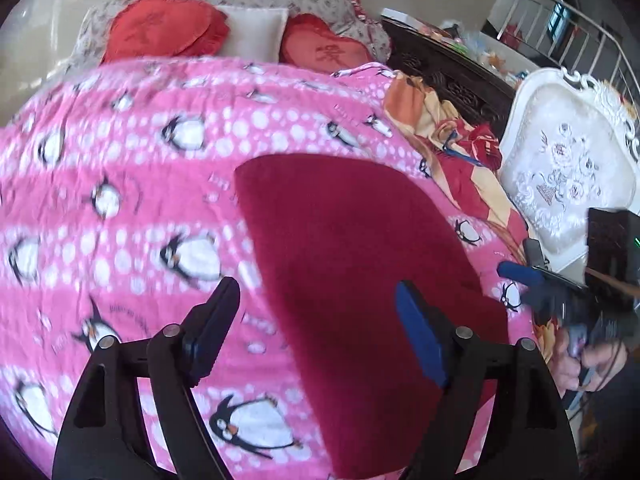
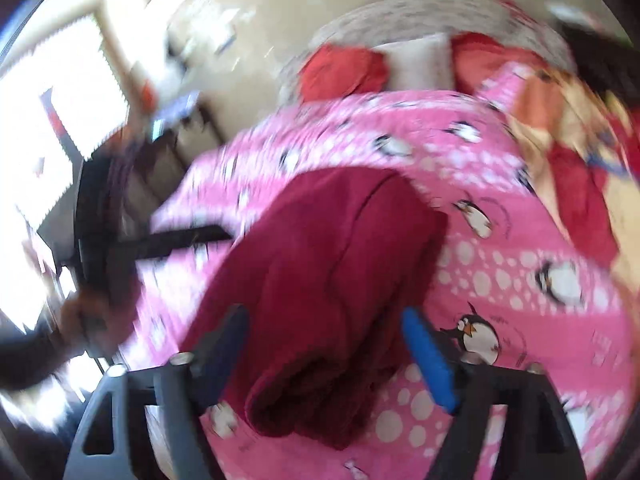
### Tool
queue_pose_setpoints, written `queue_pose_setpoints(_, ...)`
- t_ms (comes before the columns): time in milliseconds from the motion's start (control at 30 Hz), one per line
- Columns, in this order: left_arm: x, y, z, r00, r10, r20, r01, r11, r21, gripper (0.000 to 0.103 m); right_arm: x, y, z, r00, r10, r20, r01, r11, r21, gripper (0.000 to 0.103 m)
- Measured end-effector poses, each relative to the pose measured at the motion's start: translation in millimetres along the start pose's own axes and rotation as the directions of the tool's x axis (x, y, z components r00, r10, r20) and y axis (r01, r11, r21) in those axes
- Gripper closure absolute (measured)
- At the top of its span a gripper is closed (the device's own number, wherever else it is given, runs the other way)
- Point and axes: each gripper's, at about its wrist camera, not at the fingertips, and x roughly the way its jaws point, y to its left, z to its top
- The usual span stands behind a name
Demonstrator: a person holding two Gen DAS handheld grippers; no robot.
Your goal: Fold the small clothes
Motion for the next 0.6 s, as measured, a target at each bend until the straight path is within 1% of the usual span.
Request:
queue_pose_setpoints(67,15.1,11.6,-9.2,0.997,-0.033,-0.066,0.029,0.998,-0.064,0.023,13.5,-24.4,1.5,1.0,0.024,0.002,-0.024,0.986,0.163,0.023)
queue_pose_setpoints(133,21.6,20.4,-14.8,0.993,-0.091,-0.073,0.081,0.988,-0.128,0.023,34.1,-44.9,2.4,0.996,0.083,-0.018,-0.074,0.955,0.286,0.023)
queue_pose_setpoints(167,26.1,25.9,-15.8,0.988,-0.136,-0.074,0.122,0.977,-0.175,0.023,47.8,-54.9,2.1,0.993,0.117,-0.026,-0.101,0.933,0.344,0.023)
queue_pose_setpoints(200,29.6,27.7,-15.8,0.984,-0.163,-0.076,0.146,0.969,-0.199,0.023,53.1,-59.5,0.1,0.992,0.127,-0.029,-0.107,0.924,0.368,0.023)
queue_pose_setpoints(267,35.5,26.9,-15.9,0.979,-0.189,-0.079,0.168,0.961,-0.221,0.023,66.8,-69.9,-1.1,0.99,0.138,-0.026,-0.115,0.904,0.412,0.023)
queue_pose_setpoints(333,41.6,23.0,-14.8,0.971,-0.225,-0.086,0.2,0.952,-0.23,0.023,74.2,-74.6,-1.6,0.982,0.187,-0.013,-0.163,0.888,0.43,0.024)
queue_pose_setpoints(367,45.6,19.9,-15.3,0.965,-0.245,-0.096,0.218,0.949,-0.229,0.023,76.6,-73.8,0.1,0.978,0.207,-0.015,-0.182,0.891,0.416,0.026)
queue_pose_setpoints(400,49.1,15.5,-15.9,0.961,-0.255,-0.105,0.228,0.949,-0.22,0.023,79.1,-71.5,0.6,0.972,0.235,-0.021,-0.206,0.891,0.405,0.034)
queue_pose_setpoints(433,50.1,12.3,-16.2,0.964,-0.244,-0.103,0.22,0.954,-0.206,0.023,82.2,-70.5,0.1,0.963,0.267,-0.029,-0.233,0.884,0.405,0.04)
queue_pose_setpoints(500,50.9,8.2,-16.2,0.97,-0.226,-0.09,0.207,0.961,-0.186,0.024,84.8,-69.3,-1.0,0.969,0.243,-0.039,-0.21,0.899,0.385,0.047)
queue_pose_setpoints(533,49.9,9.2,-16.4,0.973,-0.217,-0.082,0.199,0.961,-0.191,0.031,86.3,-69.7,-1.5,0.97,0.243,-0.031,-0.213,0.898,0.386,0.049)
queue_pose_setpoints(567,47.7,10.0,-16.9,0.975,-0.208,-0.073,0.19,0.961,-0.199,0.037,85.6,-68.2,-1.6,0.972,0.233,-0.022,-0.208,0.901,0.381,0.054)
queue_pose_setpoints(600,45.5,9.5,-16.6,0.977,-0.202,-0.065,0.185,0.962,-0.203,0.04,83.8,-63.7,-0.8,0.976,0.218,-0.012,-0.198,0.91,0.365,0.059)
